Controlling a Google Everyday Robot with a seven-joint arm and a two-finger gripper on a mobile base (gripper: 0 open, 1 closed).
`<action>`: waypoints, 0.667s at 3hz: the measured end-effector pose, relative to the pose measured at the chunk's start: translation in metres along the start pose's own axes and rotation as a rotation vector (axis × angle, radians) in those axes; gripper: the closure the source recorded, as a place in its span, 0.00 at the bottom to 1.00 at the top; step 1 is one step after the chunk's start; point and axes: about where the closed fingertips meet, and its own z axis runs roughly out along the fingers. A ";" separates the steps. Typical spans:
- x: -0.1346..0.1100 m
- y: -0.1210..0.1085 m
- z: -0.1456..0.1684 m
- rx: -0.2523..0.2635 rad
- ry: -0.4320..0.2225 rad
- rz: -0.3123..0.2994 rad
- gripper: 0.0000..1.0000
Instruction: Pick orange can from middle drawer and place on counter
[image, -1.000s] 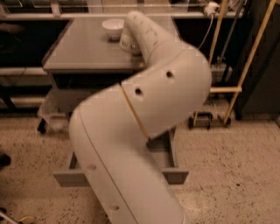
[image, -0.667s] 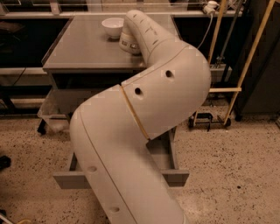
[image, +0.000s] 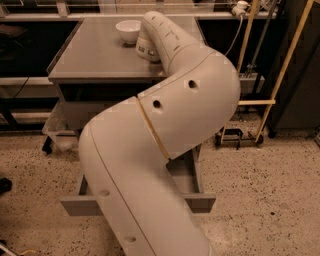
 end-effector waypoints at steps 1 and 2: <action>0.000 0.000 0.000 0.000 0.000 0.000 0.11; 0.000 0.000 0.000 0.000 0.000 0.000 0.00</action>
Offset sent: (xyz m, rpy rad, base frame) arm 0.0000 0.0000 0.0000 0.0000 0.0000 0.0000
